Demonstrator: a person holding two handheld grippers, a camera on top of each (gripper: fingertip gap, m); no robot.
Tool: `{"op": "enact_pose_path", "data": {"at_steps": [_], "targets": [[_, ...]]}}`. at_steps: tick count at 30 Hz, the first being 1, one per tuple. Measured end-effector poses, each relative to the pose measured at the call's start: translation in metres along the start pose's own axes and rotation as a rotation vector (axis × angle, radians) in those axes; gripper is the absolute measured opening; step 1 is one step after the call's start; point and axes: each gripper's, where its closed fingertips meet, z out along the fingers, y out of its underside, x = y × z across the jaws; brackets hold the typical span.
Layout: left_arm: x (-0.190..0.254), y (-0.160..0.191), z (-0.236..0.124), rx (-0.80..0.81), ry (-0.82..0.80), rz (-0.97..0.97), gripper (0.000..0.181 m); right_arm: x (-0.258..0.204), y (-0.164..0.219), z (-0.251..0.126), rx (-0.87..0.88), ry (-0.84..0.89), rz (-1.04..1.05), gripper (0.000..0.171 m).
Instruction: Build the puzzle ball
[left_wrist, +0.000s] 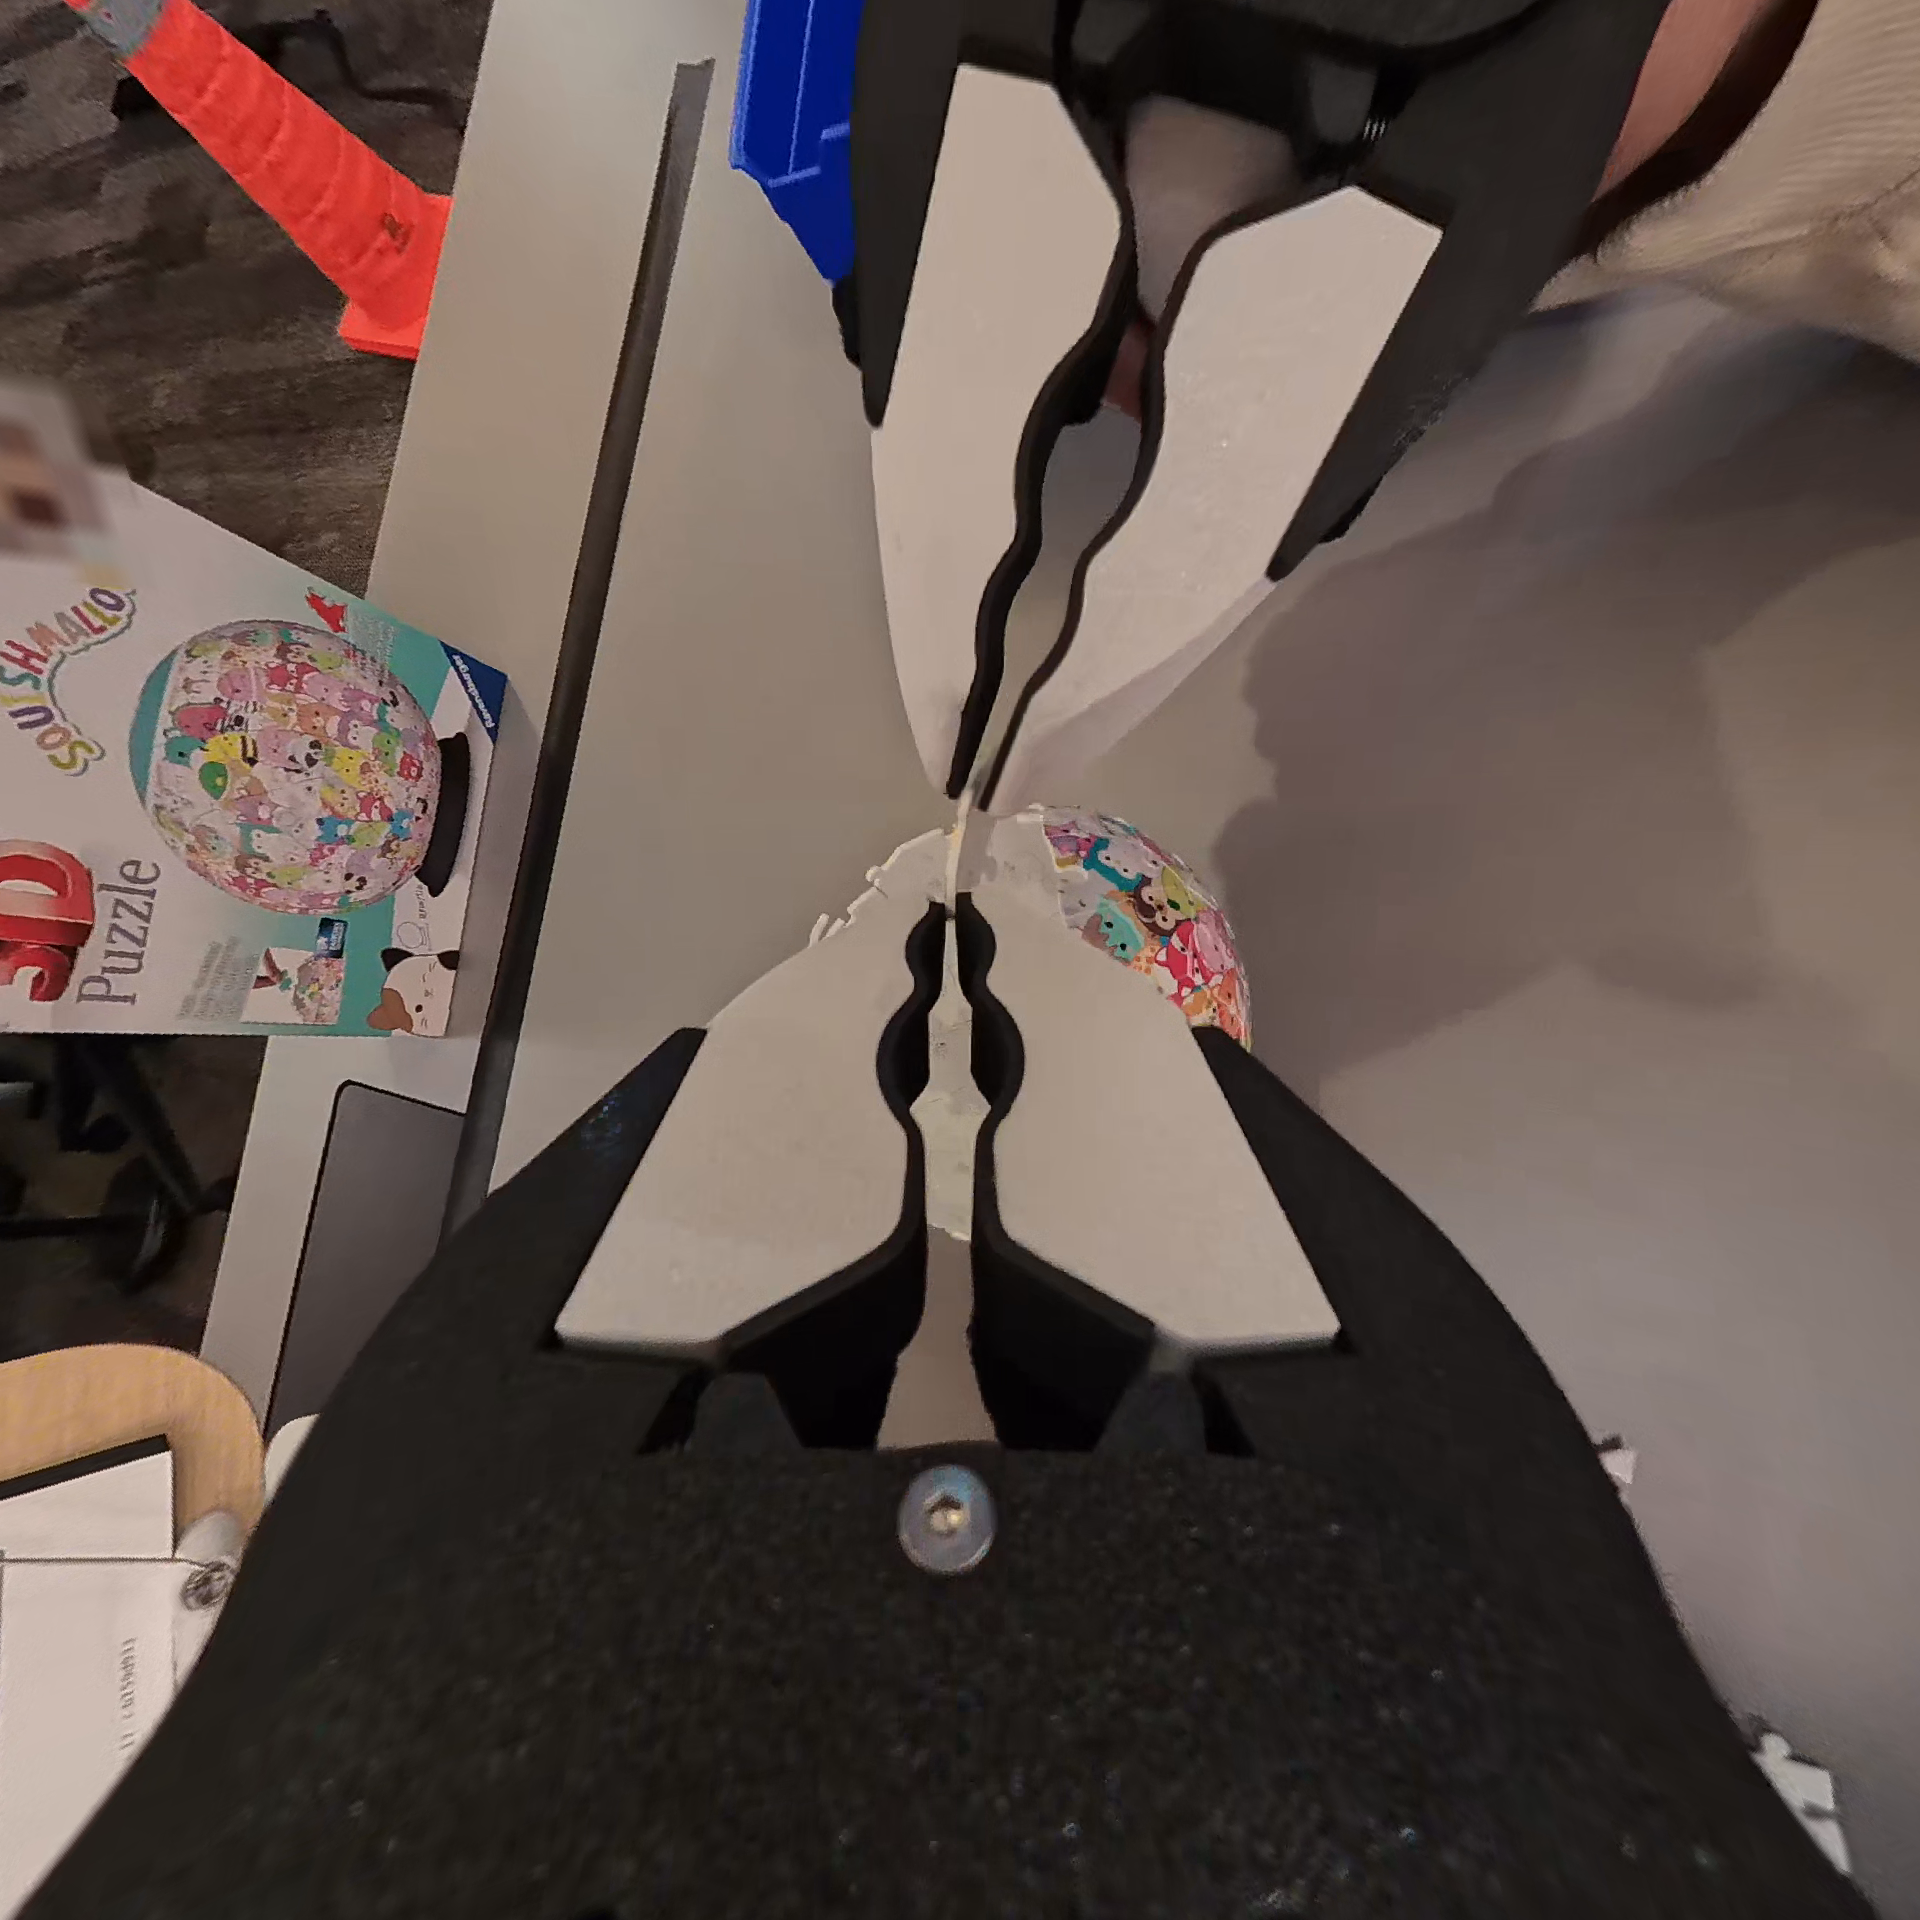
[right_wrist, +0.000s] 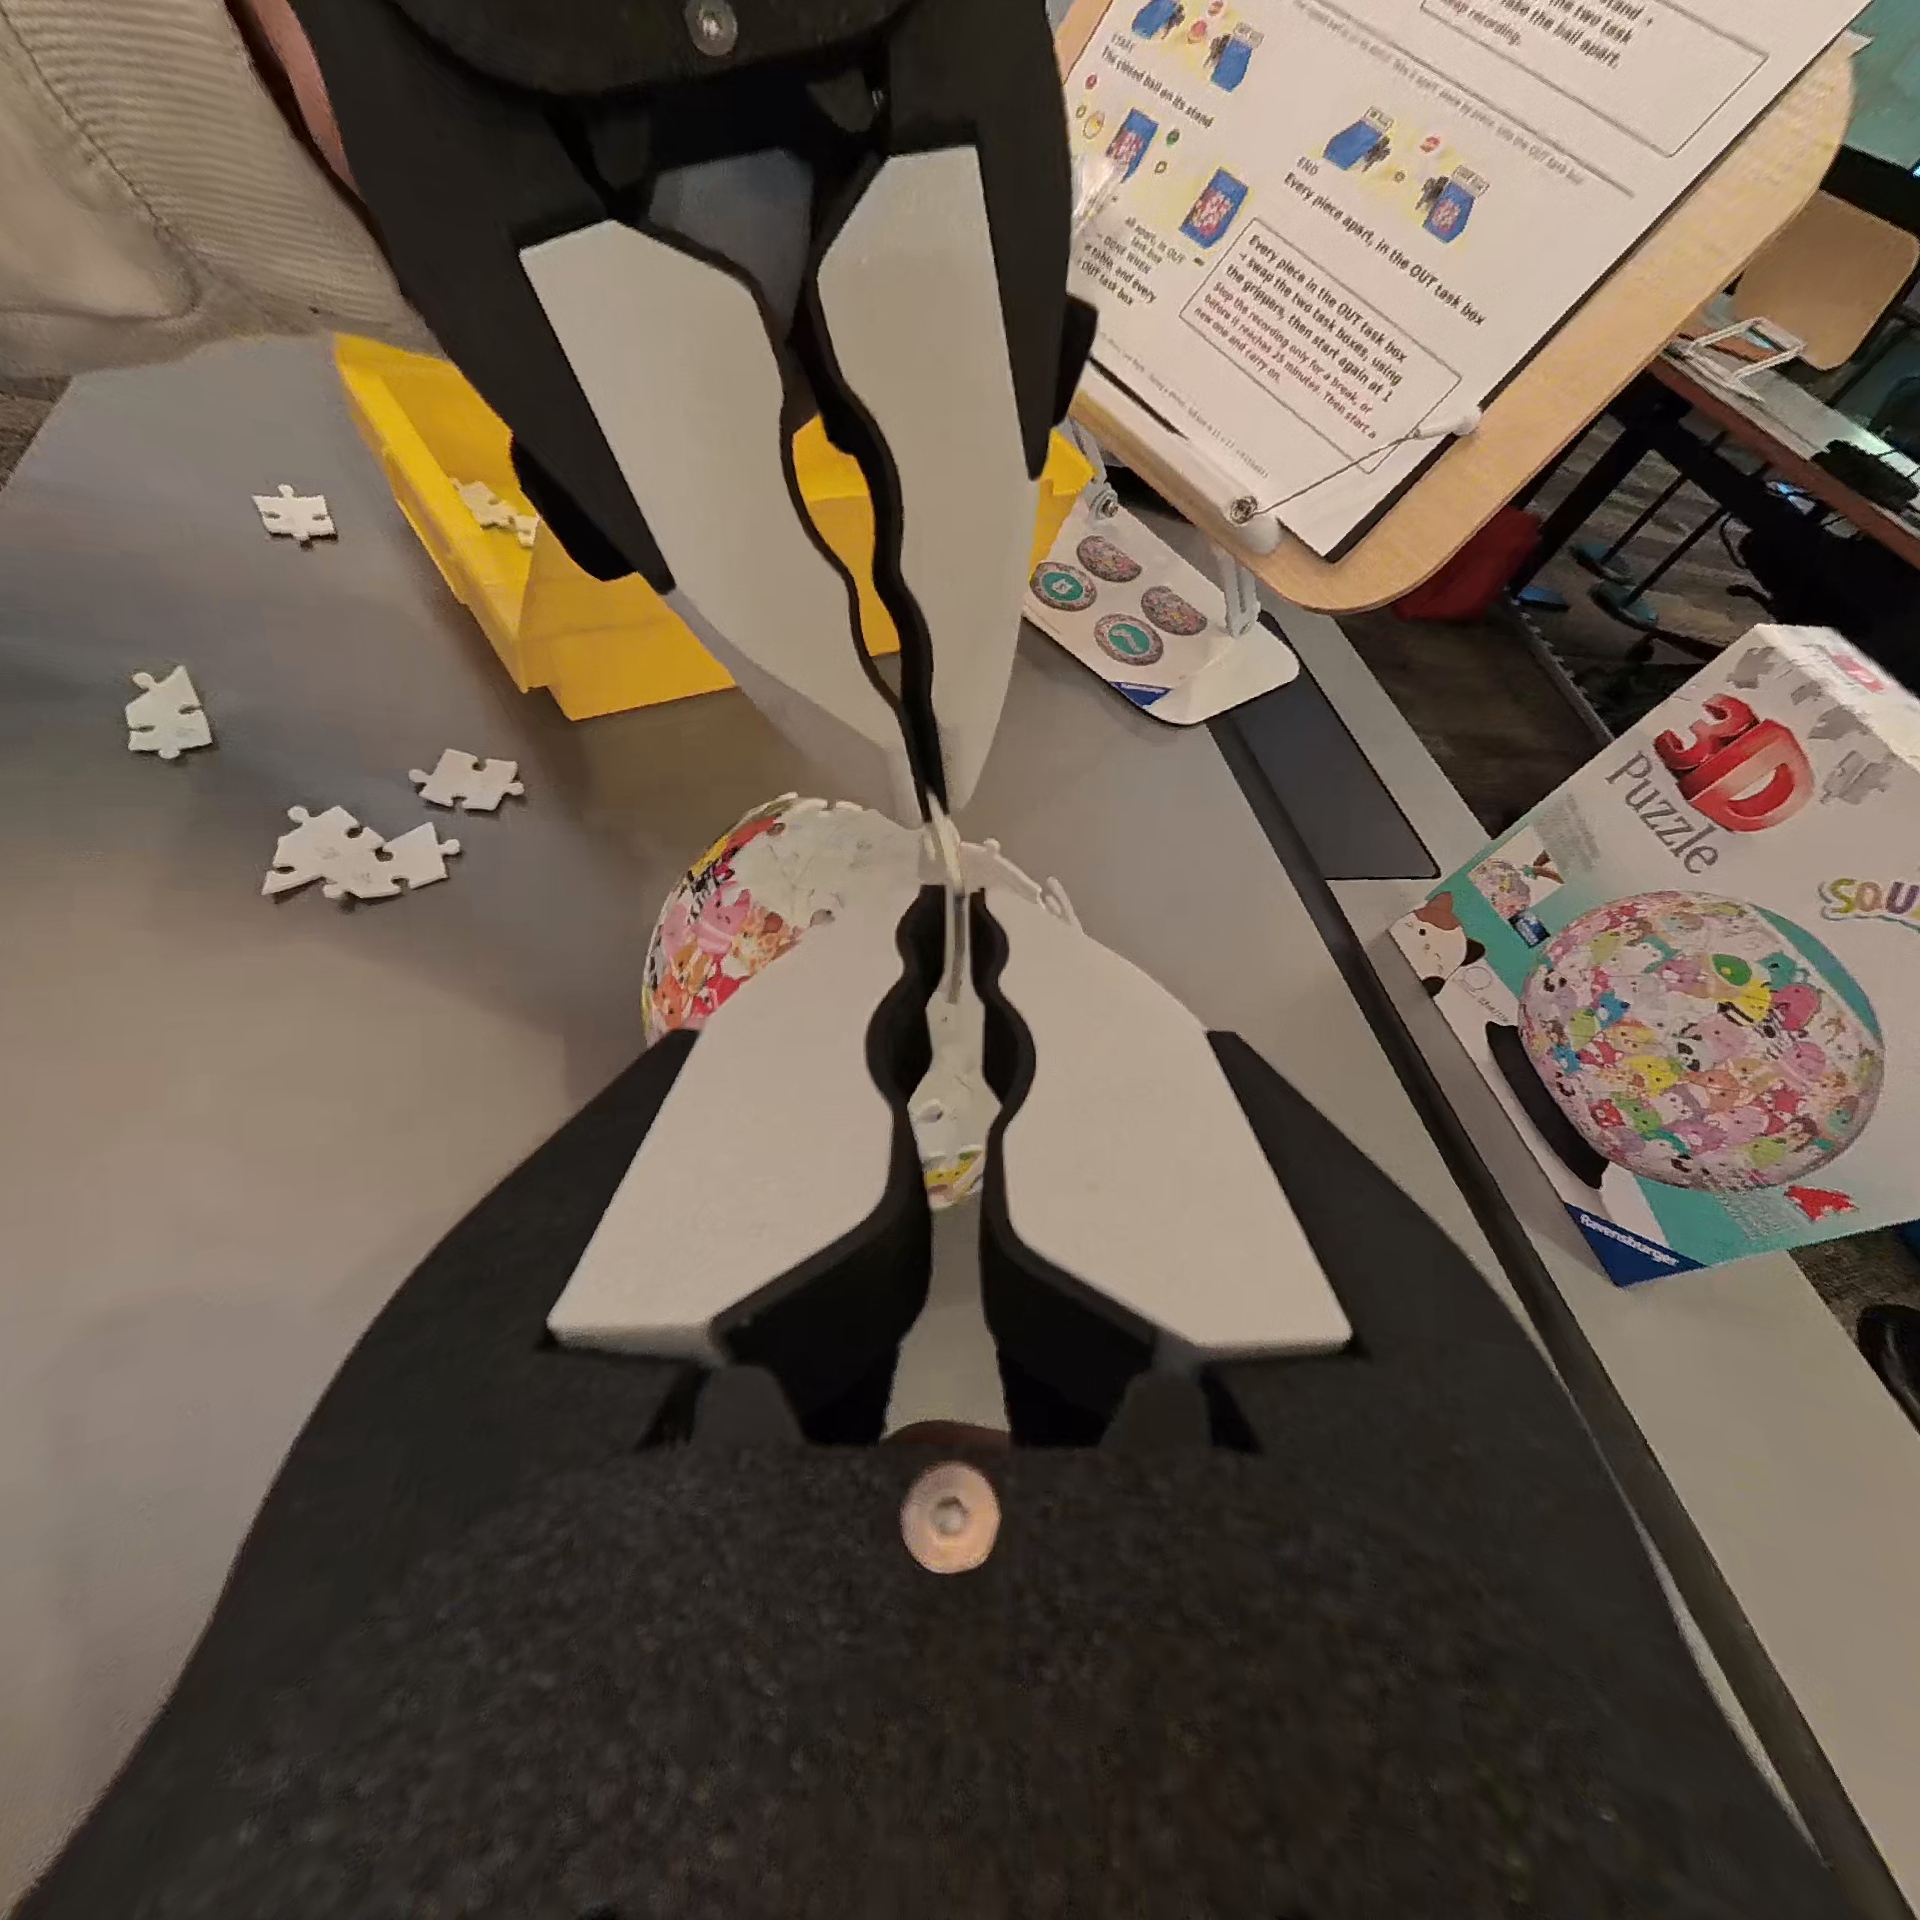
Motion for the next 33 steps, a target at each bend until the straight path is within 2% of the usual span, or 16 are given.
{"op": "enact_pose_path", "data": {"at_steps": [8, 13, 14, 17, 21, 26, 30, 33], "targets": [[0.004, 0.004, 0.005, -0.05, 0.019, 0.039, 0.002, -0.004, 0.008, 0.005, -0.056, -0.003, -0.045, 0.002], [-0.009, 0.0, 0.007, -0.01, -0.036, 0.015, 0.002, 0.006, 0.011, 0.007, -0.064, 0.06, -0.033, 0.002], [-0.014, -0.003, 0.005, 0.023, -0.053, 0.002, 0.003, 0.011, 0.01, 0.007, -0.053, 0.084, -0.02, 0.002], [-0.034, 0.003, -0.002, 0.073, -0.085, -0.072, 0.02, 0.02, 0.018, 0.008, -0.085, 0.11, 0.026, 0.002], [-0.062, 0.023, -0.007, 0.13, -0.066, -0.211, 0.011, 0.028, 0.038, 0.02, -0.139, 0.111, 0.055, 0.002], [-0.091, 0.047, 0.007, 0.125, -0.044, -0.31, 0.01, 0.031, 0.054, 0.033, -0.076, 0.087, 0.085, 0.002], [-0.097, 0.053, 0.027, 0.108, 0.009, -0.323, 0.01, 0.028, 0.059, 0.032, -0.043, 0.077, 0.025, 0.002], [-0.097, 0.056, 0.046, 0.089, 0.051, -0.317, 0.01, 0.031, 0.068, 0.036, -0.084, 0.086, 0.026, 0.002]]}}
